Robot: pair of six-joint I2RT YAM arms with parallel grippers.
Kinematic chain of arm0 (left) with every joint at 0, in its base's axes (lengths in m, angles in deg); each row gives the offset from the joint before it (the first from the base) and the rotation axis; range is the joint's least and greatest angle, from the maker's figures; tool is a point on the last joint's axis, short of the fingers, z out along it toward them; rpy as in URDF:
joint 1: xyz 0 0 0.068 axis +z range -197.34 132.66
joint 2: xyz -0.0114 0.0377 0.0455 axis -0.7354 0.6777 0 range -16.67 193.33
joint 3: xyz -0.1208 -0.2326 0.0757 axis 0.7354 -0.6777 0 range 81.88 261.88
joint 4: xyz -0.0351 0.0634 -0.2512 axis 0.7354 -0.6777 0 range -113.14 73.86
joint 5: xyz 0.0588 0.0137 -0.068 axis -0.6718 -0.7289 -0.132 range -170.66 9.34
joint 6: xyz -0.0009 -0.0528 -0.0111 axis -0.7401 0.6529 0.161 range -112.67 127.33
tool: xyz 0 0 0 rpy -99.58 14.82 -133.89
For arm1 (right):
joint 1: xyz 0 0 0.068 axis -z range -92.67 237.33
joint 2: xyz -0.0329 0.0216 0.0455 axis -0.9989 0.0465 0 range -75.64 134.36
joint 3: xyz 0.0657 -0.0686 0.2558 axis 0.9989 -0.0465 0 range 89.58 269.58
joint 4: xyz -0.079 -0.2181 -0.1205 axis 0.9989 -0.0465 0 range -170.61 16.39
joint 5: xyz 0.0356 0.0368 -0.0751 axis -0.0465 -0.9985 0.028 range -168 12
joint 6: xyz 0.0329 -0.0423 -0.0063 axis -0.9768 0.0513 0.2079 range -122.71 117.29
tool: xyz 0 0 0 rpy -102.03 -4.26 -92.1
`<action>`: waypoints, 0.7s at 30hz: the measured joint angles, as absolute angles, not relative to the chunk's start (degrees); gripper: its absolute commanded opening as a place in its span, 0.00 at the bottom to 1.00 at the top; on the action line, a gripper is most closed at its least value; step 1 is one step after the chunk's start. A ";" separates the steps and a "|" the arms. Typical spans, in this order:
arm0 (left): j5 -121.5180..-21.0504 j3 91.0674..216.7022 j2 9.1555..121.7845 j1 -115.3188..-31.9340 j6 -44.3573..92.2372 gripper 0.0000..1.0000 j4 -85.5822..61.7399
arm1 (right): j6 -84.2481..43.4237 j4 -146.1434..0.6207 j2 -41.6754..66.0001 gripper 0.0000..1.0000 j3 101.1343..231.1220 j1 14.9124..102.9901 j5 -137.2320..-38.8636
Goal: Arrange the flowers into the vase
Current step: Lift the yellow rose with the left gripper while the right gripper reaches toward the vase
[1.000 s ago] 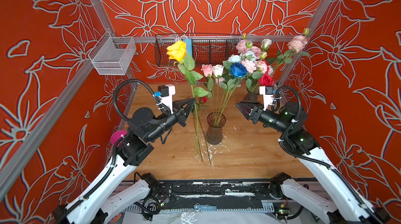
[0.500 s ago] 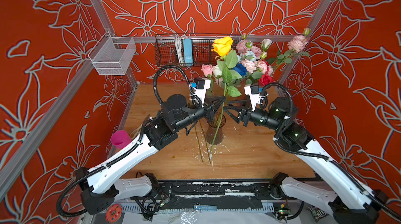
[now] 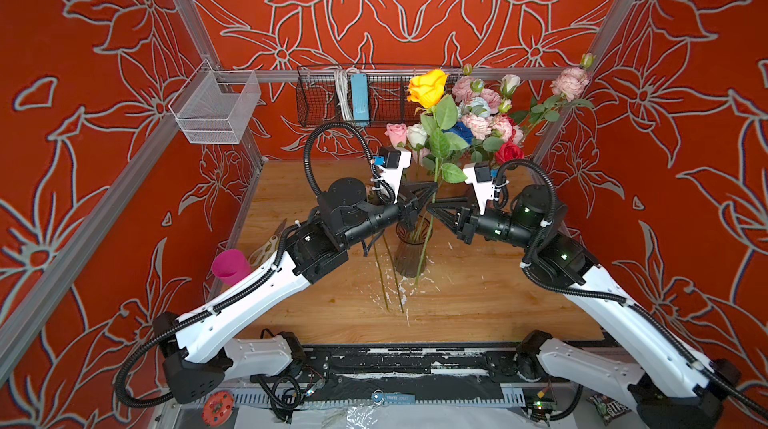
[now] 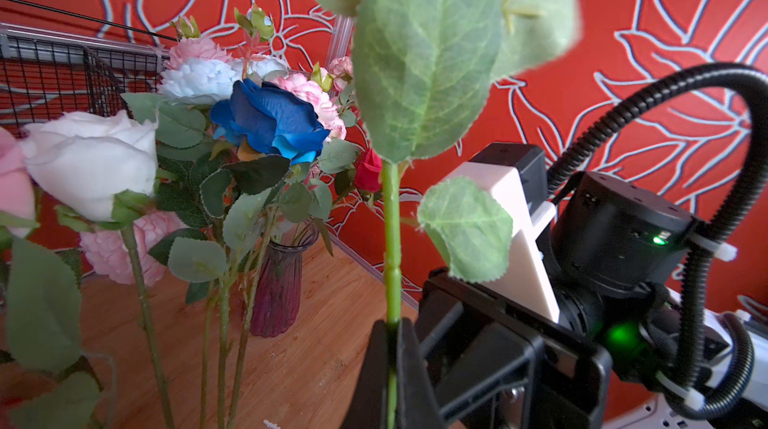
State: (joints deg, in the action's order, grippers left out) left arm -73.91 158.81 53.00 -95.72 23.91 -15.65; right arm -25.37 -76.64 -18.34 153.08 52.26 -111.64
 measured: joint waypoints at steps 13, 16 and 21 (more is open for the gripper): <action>-75.01 156.82 52.19 -95.91 23.15 0.62 -13.70 | -24.97 -77.75 -17.60 0.00 153.21 51.94 -109.26; -76.45 154.88 48.76 -96.11 22.01 0.64 -14.14 | -23.86 -79.39 -16.99 0.00 154.28 51.85 -107.08; -83.81 145.70 34.55 -96.11 21.05 0.66 -14.82 | -20.82 -82.45 -15.30 0.00 159.55 51.46 -103.73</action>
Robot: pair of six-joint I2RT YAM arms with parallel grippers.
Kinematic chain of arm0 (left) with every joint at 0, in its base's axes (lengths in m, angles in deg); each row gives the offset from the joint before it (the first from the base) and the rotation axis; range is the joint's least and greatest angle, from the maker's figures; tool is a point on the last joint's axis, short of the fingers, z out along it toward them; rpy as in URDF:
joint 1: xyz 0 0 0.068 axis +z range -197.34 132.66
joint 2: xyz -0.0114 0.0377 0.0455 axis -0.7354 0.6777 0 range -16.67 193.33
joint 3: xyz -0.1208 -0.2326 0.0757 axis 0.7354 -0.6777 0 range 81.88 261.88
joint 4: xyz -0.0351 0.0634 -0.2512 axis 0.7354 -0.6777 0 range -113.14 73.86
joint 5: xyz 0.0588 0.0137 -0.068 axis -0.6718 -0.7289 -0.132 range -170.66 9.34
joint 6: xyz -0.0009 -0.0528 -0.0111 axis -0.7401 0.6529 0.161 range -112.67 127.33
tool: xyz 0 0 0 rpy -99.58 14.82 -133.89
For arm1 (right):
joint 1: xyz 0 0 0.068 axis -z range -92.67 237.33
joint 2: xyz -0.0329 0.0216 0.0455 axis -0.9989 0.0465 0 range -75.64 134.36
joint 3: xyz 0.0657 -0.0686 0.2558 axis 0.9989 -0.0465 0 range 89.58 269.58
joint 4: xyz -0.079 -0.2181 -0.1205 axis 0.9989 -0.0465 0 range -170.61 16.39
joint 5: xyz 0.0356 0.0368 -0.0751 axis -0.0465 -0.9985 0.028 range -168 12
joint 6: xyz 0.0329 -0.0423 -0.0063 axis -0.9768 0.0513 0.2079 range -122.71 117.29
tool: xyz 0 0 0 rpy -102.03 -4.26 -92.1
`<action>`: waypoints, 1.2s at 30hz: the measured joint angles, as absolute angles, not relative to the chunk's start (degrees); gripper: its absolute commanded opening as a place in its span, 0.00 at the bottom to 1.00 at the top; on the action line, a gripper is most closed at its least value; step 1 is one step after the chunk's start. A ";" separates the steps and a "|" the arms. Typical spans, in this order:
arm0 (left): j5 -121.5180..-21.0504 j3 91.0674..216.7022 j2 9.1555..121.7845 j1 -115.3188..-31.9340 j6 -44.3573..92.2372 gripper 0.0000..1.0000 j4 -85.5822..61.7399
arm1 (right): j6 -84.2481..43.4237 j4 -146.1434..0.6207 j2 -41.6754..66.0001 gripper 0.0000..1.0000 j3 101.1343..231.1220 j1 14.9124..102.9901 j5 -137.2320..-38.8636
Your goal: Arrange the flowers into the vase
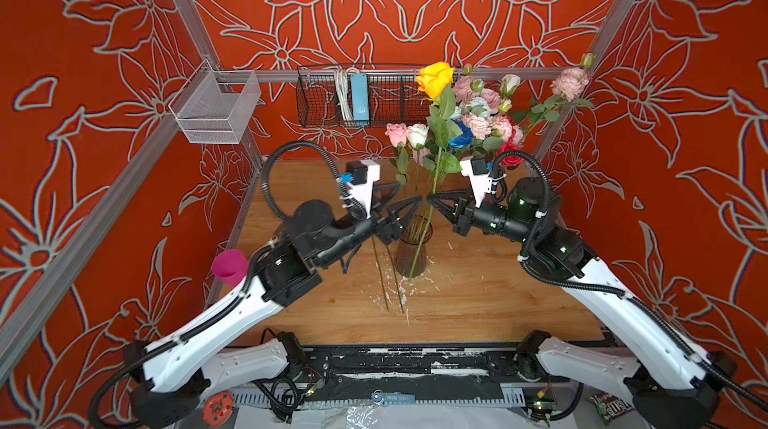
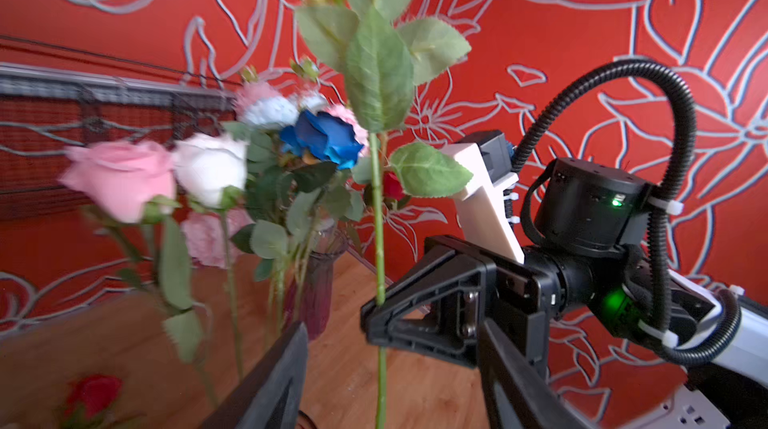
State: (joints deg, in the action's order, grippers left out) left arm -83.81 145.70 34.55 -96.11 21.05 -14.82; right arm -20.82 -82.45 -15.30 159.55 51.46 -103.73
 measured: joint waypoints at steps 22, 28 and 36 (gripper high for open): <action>-119.33 121.72 5.76 -96.09 33.77 0.70 -25.05 | -7.58 -83.15 0.02 0.00 168.38 47.33 -86.79; -119.88 121.28 6.20 -96.11 33.84 0.70 -25.31 | -7.62 -81.88 -0.96 0.00 158.46 44.99 -86.09; -120.07 120.78 9.65 -96.11 34.23 0.72 -24.74 | -8.49 -81.03 -2.78 0.20 153.98 44.53 -84.28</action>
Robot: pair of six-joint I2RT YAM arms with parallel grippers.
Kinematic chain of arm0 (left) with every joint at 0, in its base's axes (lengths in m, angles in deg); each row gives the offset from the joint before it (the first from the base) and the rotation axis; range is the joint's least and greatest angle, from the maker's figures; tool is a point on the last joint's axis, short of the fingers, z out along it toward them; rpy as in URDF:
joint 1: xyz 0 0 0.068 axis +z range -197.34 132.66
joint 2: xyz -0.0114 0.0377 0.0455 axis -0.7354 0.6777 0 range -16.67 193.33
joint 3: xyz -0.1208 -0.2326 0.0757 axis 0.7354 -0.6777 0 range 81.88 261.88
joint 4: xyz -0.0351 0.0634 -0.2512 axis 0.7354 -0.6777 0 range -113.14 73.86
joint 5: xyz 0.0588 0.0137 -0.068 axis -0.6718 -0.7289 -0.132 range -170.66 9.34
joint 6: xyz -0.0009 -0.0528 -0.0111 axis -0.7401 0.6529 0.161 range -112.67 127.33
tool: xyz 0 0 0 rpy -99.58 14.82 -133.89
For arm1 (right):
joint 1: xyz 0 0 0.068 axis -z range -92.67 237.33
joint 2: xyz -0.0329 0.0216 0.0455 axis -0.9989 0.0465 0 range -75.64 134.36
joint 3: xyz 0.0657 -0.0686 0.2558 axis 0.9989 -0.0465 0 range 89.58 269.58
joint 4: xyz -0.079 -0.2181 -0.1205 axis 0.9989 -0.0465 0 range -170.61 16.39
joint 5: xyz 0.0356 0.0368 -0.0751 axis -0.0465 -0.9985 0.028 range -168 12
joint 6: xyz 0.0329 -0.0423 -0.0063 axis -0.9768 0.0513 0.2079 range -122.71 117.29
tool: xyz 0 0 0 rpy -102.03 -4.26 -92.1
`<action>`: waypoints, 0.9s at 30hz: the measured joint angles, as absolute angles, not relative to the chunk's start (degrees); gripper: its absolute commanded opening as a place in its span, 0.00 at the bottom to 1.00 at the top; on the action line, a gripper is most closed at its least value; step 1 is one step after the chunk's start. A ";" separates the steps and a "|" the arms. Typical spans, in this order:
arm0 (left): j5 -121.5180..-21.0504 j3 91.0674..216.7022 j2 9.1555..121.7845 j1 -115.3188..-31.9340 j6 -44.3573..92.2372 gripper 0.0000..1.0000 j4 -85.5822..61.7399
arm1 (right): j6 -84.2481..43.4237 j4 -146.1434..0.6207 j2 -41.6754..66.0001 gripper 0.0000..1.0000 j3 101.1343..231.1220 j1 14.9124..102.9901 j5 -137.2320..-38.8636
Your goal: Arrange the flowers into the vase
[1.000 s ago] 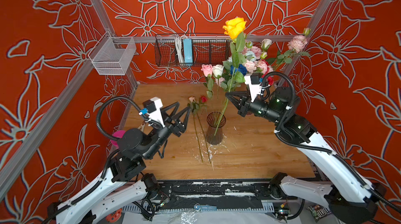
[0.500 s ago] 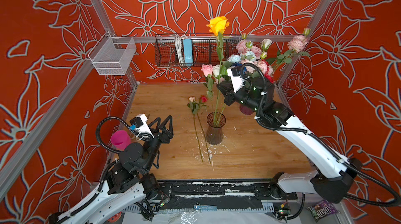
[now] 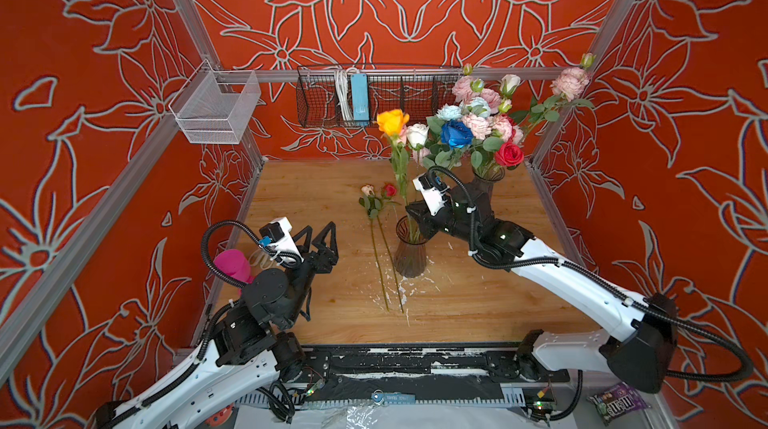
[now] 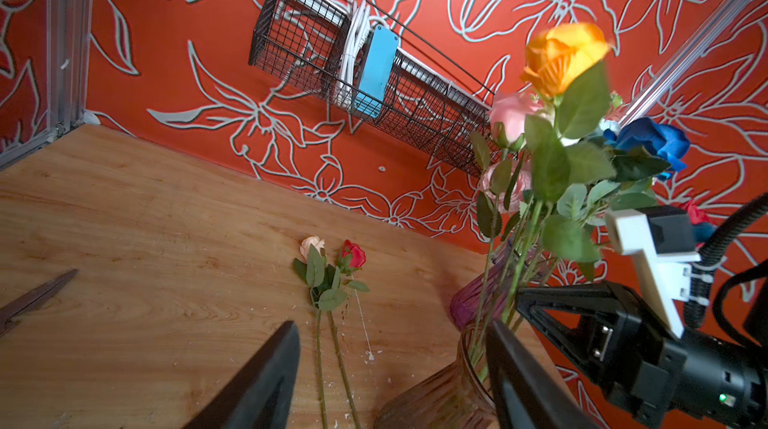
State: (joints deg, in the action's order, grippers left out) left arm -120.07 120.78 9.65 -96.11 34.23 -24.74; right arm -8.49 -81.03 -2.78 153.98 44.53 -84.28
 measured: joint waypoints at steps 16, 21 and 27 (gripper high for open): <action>-116.73 121.30 22.94 -90.62 36.00 0.75 -25.53 | -10.15 -80.20 -11.98 0.27 152.34 44.35 -84.06; -107.48 121.33 29.52 -81.20 39.95 0.74 -27.36 | -12.19 -80.09 -16.92 0.28 150.06 43.87 -85.07; -94.72 125.26 46.37 -73.95 41.88 0.66 -29.22 | -15.55 -80.35 -26.91 0.30 141.61 43.87 -82.68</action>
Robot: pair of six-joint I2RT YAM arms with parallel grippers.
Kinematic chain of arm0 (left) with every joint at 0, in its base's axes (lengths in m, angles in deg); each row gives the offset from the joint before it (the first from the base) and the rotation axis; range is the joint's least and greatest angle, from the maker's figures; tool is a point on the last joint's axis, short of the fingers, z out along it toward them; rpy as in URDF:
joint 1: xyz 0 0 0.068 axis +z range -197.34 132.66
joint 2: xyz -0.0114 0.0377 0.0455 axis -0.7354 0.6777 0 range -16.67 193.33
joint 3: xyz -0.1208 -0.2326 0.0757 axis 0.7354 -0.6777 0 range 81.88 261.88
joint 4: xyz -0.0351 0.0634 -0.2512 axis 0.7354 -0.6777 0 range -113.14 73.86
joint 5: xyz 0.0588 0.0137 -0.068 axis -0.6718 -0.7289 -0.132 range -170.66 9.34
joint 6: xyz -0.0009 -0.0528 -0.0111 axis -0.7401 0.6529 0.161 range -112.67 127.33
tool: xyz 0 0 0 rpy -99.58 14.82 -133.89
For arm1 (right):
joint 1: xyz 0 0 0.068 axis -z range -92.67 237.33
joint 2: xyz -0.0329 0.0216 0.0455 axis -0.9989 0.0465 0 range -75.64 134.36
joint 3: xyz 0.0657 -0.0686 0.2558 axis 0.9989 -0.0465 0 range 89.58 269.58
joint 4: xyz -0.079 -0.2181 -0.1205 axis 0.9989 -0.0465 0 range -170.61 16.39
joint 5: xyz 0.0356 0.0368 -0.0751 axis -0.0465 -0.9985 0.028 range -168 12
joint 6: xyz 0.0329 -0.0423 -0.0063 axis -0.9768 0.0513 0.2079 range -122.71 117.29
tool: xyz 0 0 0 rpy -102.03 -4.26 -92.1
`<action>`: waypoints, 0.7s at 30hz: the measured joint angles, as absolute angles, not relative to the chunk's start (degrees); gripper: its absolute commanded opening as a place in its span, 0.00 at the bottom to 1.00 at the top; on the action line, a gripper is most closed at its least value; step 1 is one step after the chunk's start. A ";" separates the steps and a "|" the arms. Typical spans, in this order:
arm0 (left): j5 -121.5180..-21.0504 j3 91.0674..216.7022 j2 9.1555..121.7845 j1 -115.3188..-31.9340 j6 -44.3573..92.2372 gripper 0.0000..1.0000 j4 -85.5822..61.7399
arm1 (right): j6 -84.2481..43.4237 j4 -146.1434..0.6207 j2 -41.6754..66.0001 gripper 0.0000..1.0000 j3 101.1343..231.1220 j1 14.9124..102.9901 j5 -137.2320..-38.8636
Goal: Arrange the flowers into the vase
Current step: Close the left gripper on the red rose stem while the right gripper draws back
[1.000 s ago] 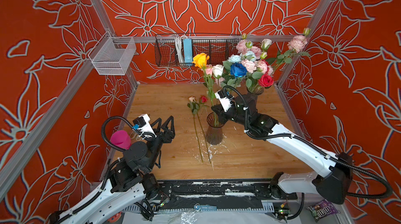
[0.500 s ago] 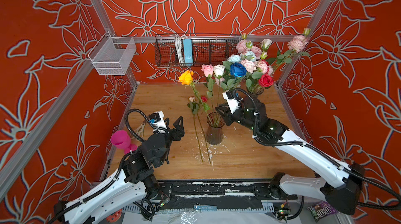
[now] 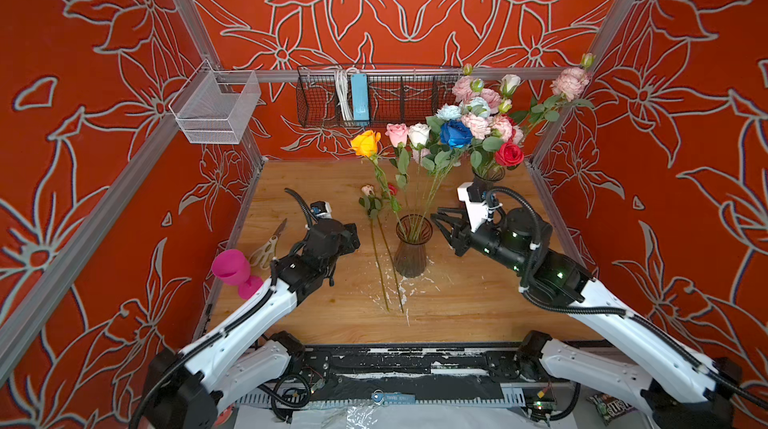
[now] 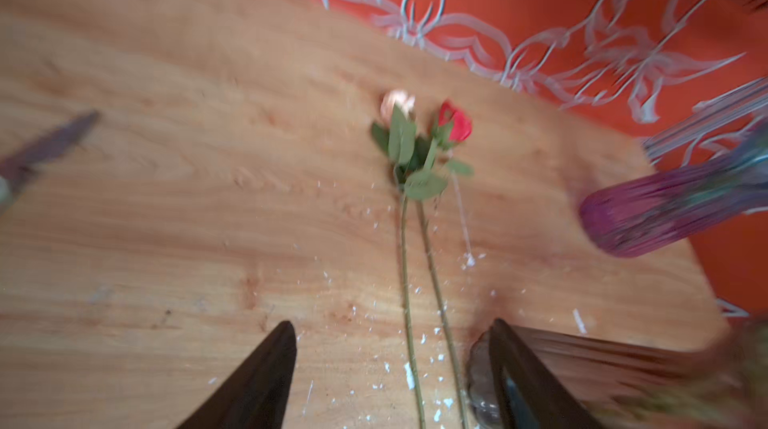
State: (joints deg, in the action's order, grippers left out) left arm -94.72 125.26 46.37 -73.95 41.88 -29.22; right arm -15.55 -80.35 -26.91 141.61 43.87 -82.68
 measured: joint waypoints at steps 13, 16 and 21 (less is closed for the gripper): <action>-82.74 154.31 86.74 -69.49 36.50 0.55 -37.59 | -28.43 -89.56 -35.10 0.44 121.54 44.42 -59.62; -82.02 158.88 92.12 -68.85 35.41 0.51 -39.34 | -30.29 -91.00 -36.24 0.45 119.03 44.83 -58.77; -80.71 161.59 97.56 -68.68 34.43 0.49 -41.46 | -31.99 -91.46 -38.95 0.45 117.61 45.71 -58.73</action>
